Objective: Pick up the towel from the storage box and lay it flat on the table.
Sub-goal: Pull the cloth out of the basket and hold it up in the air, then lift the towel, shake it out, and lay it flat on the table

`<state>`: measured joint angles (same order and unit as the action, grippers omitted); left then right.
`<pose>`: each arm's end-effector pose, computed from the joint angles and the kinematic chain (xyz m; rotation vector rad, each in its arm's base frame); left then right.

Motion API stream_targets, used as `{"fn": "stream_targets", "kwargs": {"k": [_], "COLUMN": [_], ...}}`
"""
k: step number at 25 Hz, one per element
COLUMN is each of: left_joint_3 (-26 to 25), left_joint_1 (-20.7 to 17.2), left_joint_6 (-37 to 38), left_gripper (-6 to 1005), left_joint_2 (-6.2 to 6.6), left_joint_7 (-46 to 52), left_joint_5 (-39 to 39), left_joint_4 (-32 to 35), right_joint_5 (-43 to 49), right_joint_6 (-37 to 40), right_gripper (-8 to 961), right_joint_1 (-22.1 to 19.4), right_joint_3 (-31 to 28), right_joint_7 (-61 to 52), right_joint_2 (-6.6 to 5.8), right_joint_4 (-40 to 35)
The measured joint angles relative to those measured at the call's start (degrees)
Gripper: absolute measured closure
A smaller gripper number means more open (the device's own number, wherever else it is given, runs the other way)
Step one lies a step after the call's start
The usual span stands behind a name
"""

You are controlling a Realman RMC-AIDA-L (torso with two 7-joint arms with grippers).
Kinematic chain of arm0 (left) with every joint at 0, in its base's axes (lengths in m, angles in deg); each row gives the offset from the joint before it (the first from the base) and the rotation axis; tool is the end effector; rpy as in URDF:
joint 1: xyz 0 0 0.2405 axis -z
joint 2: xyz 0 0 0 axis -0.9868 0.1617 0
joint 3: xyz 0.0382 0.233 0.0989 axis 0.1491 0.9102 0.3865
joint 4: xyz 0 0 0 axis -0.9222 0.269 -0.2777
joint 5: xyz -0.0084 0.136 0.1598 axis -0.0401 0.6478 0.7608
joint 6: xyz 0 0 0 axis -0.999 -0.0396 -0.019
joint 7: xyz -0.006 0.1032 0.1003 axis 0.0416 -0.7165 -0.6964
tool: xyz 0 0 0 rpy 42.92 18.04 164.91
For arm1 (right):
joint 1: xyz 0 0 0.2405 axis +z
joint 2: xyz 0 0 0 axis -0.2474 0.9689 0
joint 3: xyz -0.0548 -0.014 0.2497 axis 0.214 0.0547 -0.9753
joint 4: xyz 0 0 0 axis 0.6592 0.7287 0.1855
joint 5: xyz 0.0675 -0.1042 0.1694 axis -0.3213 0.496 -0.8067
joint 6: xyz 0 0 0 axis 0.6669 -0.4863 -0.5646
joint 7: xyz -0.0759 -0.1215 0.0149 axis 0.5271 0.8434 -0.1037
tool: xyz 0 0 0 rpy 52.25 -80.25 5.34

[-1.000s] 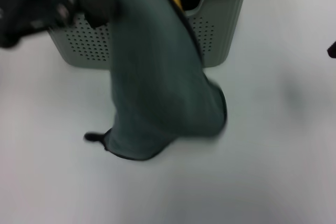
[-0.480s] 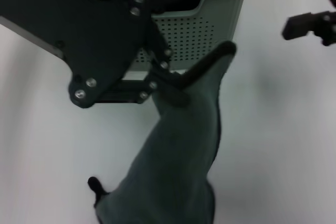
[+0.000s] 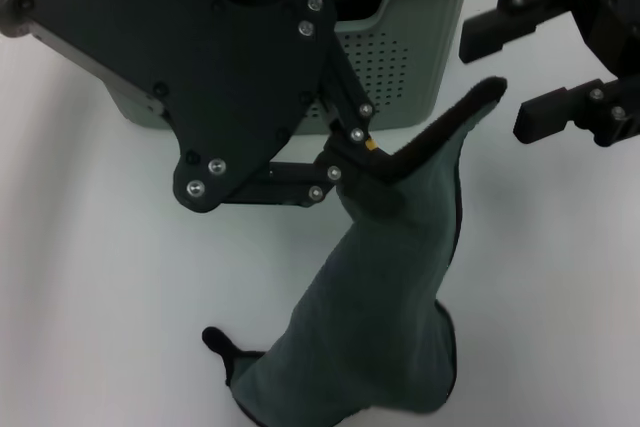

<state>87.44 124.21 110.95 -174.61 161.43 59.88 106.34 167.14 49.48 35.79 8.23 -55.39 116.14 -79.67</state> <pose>-0.0491 0.2962 0.0920 2.6813 -0.7179 0.5615 0.0959 0.3425 0.0942 2.5949 0.3196 -0.9791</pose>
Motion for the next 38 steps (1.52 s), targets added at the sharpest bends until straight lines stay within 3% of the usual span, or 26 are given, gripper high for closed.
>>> {"fn": "stream_targets", "kwargs": {"k": [9,20,26,31,33,35,38], "left_joint_3": [-0.19,-0.69,-1.01,-5.24,-7.67,-9.5,-9.88], "left_joint_1": [0.06,-0.3,-0.55,-1.52,-2.33,-3.49,-5.5], "left_joint_6": [-0.05,-0.17,-0.25,-0.6,-0.96,-2.29,-6.16], "left_gripper": [966,963,961,960,959,959,958], "left_joint_2": [-0.39,-0.98,-1.59,-5.26,-7.12,-8.72,-9.91], "left_joint_7": [-0.26,-0.37,-0.45,-0.43,-0.5,-0.64,-0.78], "left_joint_5": [0.37,0.41,1.17,6.47,8.86,10.85,11.86], "left_joint_4": [0.0,0.0,-0.05,0.18,0.57,1.17,1.97], "right_joint_5": [2.07,2.97,3.01,2.97,2.95,3.11,3.34], "right_joint_6": [0.89,1.21,0.19,-5.15,-6.37,-11.43,-15.47], "right_gripper": [526,687,832,954,954,954,954], "right_joint_1": [1.16,0.88,0.46,-0.77,-1.4,-4.74,-7.93], "right_joint_3": [0.65,0.28,0.13,0.13,0.11,-0.15,-0.97], "right_joint_7": [-0.7,-1.44,-1.36,-3.25,-3.86,-6.14,-7.82], "right_joint_2": [1.37,2.13,2.56,2.96,3.07,3.74,4.42], "right_joint_4": [0.25,0.24,0.01,-3.37,-4.97,-13.0,-20.72]}}
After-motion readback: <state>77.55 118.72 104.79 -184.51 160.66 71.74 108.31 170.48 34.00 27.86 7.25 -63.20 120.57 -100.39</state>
